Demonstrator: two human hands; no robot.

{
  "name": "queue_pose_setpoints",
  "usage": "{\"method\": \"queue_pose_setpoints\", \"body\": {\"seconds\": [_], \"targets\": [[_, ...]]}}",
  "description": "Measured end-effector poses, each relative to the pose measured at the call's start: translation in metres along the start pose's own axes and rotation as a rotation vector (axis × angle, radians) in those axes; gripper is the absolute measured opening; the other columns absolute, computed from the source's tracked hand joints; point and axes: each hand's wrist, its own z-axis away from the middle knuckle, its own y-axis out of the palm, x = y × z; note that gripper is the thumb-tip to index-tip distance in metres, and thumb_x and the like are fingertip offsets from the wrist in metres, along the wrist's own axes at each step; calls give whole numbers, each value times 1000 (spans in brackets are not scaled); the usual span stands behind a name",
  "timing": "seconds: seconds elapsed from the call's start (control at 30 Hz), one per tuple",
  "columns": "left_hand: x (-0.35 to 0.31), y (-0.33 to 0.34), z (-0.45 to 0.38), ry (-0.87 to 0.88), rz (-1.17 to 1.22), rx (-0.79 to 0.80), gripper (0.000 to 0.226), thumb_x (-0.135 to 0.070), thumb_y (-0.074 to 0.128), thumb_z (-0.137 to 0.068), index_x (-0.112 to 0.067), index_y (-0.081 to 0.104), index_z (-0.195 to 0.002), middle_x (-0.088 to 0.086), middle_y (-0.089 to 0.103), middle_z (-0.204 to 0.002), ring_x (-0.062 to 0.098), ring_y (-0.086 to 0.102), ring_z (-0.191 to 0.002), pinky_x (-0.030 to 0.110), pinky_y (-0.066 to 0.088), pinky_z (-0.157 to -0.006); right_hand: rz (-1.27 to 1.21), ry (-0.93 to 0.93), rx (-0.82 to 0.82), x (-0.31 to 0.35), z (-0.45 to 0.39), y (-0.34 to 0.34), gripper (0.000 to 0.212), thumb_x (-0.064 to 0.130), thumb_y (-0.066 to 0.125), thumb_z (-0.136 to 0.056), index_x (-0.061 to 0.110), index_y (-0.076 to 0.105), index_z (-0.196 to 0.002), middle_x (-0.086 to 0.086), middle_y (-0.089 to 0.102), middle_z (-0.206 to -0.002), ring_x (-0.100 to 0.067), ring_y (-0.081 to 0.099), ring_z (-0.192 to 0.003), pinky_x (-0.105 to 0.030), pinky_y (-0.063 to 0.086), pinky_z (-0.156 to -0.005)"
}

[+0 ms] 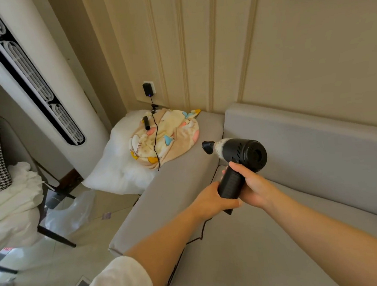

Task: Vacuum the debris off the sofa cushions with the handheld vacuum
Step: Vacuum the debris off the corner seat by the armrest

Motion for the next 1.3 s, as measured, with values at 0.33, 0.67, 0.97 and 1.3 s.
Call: {"method": "queue_pose_setpoints", "body": {"seconds": [0.33, 0.67, 0.97, 1.3], "targets": [[2, -48, -18, 32, -10, 50, 34, -26, 71, -73, -25, 51, -101, -8, 56, -82, 4, 57, -75, 15, 49, -64, -3, -42, -79, 2, -37, 34, 22, 16, 64, -82, 9, 58, -102, -10, 58, -89, -23, 57, -93, -41, 49, -89], [37, -123, -26, 19, -118, -10, 42, -23, 70, -75, -19, 46, -110, -6, 52, -86, 6, 55, -76, 16, 48, -63, 377, 49, -84, -15, -67, 74, 54, 28, 75, -66, 19, 54, -115, -10, 62, -113, -26, 58, -106, -36, 49, -81], [84, -175, -53, -95, -363, -38, 52, -23, 71, -75, -13, 45, -119, 7, 54, -99, 15, 57, -78, 21, 50, -61, 662, 98, -387, -22, -61, 58, 20, 27, 61, -87, 15, 57, -103, -1, 62, -92, -17, 59, -81, -27, 45, -70], [136, -179, -83, -309, -672, -40, 55, -36, 64, -82, -11, 41, -125, 12, 57, -116, 26, 59, -102, 36, 53, -86, 766, 166, -489, -32, -67, 48, 9, 22, 54, -91, 15, 58, -87, -2, 60, -83, -15, 57, -69, -24, 42, -61]]}}
